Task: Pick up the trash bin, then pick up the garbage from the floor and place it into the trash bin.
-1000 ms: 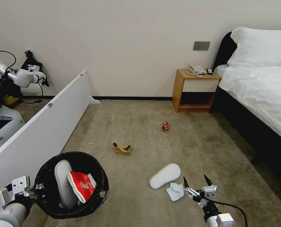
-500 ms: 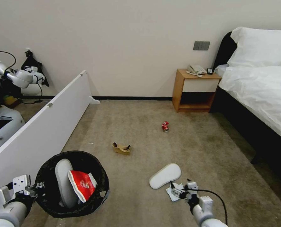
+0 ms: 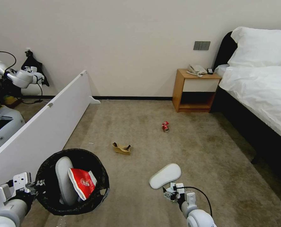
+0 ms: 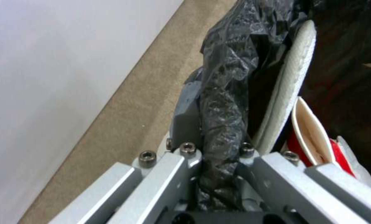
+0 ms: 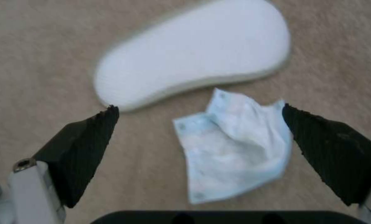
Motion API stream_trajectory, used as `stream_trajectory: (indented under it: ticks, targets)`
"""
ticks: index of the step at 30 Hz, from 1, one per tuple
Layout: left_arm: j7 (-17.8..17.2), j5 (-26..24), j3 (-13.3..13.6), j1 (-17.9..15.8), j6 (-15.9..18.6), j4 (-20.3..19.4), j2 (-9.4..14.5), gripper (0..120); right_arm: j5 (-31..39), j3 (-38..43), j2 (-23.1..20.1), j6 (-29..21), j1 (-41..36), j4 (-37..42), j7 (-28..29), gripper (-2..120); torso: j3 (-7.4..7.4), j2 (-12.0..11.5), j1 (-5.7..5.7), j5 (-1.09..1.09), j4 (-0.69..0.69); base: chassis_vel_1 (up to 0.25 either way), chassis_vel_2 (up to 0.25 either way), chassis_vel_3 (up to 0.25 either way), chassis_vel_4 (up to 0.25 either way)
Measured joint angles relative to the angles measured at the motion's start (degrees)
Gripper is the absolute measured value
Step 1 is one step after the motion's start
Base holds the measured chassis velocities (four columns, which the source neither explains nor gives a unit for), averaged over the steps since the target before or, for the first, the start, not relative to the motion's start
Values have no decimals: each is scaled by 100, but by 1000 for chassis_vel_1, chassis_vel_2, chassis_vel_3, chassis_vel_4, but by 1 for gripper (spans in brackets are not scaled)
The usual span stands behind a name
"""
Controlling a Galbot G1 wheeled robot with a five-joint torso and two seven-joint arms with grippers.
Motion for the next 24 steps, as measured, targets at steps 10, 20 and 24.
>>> stream_trajectory:
  ticks: [10,20,24]
  targets:
    - [3,-24,-5,7,0,-16,15,1,-3,100,40,1,144,-286,39,100,0,0,0,0,1,0,0,0,0]
    - [6,-41,-43,47,0,-69,17,1,91,58,255,22,488,-957,-84,100,0,0,0,0,1,0,0,0,0]
    - [6,-43,-53,51,0,-75,17,1,82,59,301,39,556,-1132,-97,100,0,0,0,0,1,0,0,0,0]
